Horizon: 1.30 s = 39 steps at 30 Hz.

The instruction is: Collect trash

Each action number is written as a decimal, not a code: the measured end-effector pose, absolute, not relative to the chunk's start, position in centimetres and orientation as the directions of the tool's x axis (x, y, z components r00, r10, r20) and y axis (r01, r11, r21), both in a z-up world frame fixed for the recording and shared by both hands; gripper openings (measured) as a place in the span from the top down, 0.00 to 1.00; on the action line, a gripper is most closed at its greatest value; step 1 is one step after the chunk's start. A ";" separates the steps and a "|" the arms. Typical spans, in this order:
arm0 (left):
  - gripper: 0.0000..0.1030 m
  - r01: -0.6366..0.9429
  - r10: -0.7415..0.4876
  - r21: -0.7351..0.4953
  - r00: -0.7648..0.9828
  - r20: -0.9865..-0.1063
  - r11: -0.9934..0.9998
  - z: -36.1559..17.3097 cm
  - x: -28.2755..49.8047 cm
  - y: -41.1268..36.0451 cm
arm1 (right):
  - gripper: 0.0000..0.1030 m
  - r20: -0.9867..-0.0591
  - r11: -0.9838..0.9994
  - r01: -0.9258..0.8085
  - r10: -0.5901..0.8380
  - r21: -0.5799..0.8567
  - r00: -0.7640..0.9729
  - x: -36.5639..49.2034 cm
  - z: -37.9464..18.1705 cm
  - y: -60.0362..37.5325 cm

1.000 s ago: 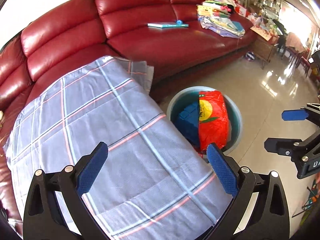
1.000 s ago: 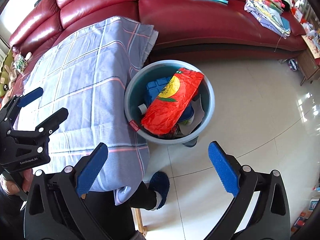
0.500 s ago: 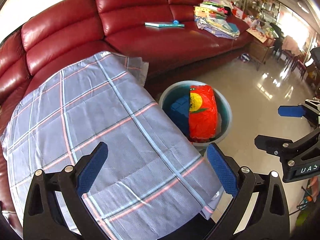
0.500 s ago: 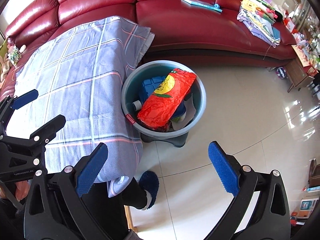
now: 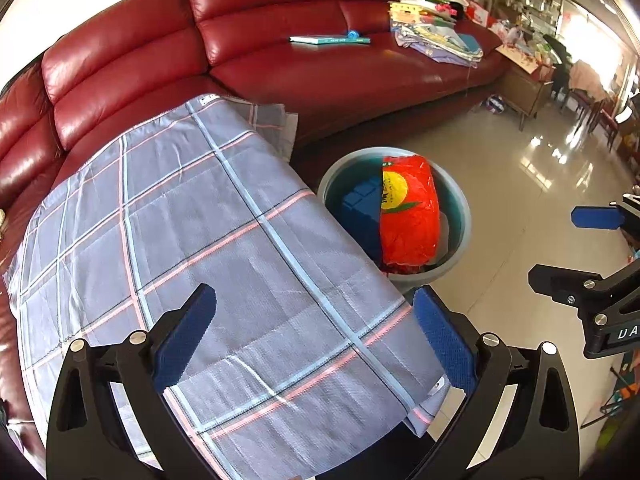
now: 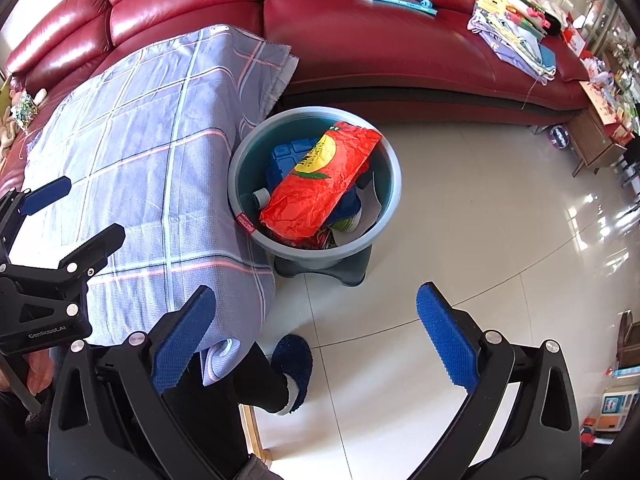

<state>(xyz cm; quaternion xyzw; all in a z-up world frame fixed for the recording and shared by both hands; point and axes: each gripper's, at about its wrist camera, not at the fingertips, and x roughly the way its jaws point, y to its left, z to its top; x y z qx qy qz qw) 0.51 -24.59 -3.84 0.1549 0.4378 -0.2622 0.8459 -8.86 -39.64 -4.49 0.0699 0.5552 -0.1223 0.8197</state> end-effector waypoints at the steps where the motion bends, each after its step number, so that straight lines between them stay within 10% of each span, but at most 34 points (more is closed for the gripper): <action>1: 0.04 0.580 -0.308 0.033 0.479 -0.822 0.814 -3.8 0.5 -24.6 | 0.06 -0.928 0.960 0.278 -0.123 -0.021 0.353 -8.9 -4.6 -39.7; 39: 0.04 0.592 -0.301 0.031 0.453 -0.839 0.806 -4.6 1.0 -24.9 | 0.06 -0.933 0.960 0.276 -0.138 -0.044 0.331 -7.8 -5.0 -40.4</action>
